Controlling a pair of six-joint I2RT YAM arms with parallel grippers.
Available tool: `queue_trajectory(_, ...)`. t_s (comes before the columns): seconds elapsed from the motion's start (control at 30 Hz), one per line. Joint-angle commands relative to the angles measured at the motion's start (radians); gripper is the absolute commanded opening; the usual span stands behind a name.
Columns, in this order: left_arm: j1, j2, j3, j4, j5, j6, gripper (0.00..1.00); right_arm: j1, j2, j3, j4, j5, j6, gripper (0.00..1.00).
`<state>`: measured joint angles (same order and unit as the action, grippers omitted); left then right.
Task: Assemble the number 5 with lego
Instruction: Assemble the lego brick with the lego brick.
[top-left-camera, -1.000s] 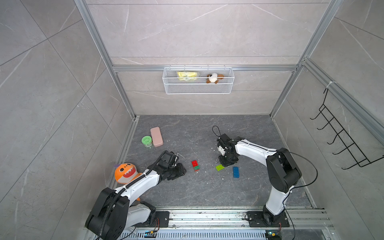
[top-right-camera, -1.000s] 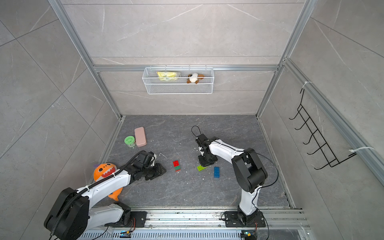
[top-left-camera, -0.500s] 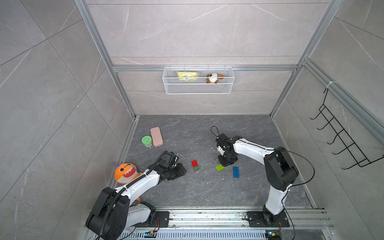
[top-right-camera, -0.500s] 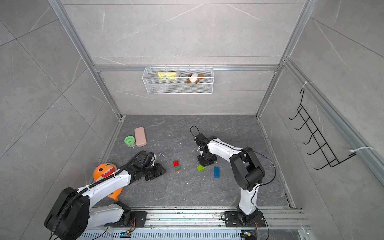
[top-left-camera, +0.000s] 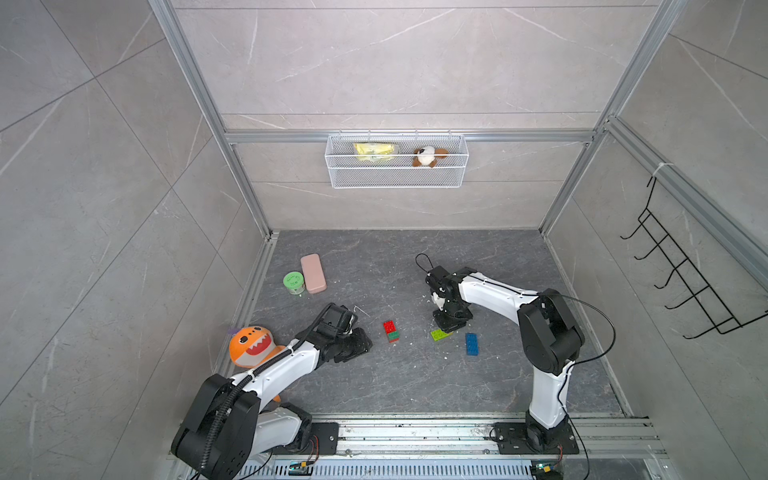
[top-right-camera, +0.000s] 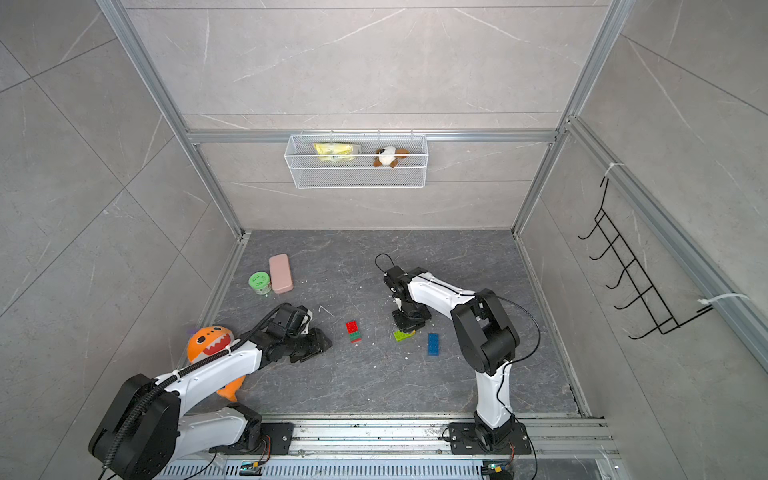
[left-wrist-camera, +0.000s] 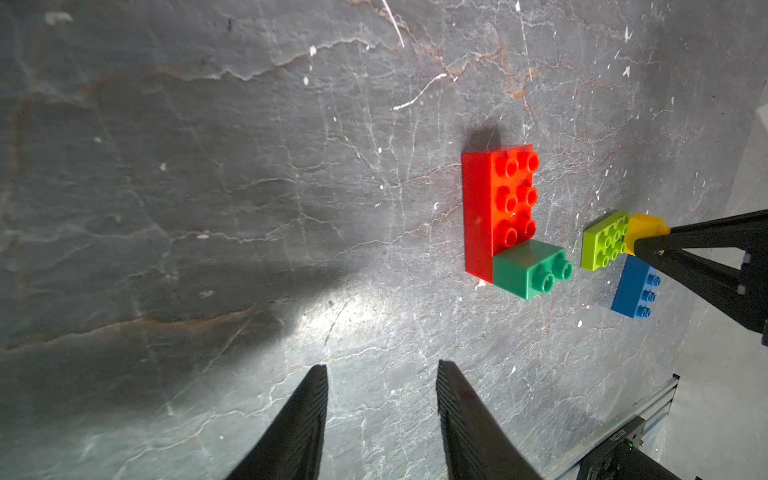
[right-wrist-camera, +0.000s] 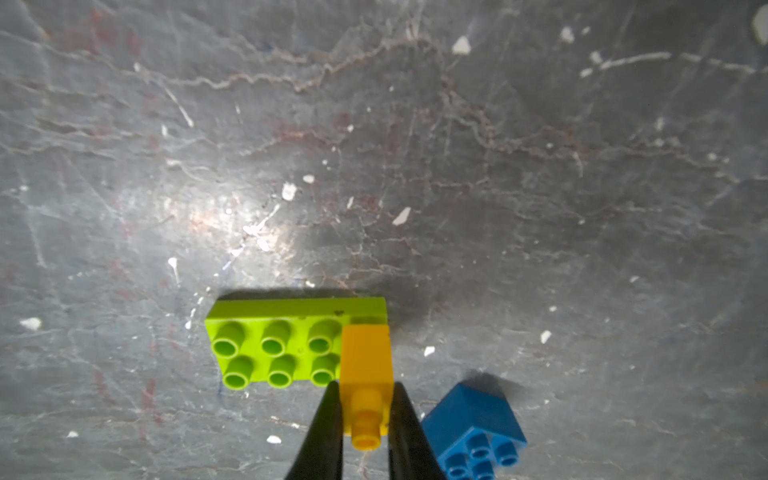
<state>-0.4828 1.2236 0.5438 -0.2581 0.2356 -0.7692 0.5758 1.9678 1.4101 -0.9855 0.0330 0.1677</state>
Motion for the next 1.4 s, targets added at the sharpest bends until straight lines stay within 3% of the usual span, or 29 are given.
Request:
queue_trajectory(0.0, -0.003, -0.013, -0.010, 0.007, -0.013, -0.014, 0.47, 0.012, 0.084, -0.011, -0.066, -0.020, 0.010, 0.16)
queue_trajectory(0.7, -0.002, -0.039, -0.024, 0.003, -0.019, -0.022, 0.47, 0.012, 0.159, 0.076, -0.139, -0.019, 0.006, 0.16)
queue_trajectory(1.37, -0.003, -0.034, -0.026, 0.008, -0.027, -0.024, 0.47, 0.012, 0.155, -0.019, -0.050, -0.046, 0.067, 0.15)
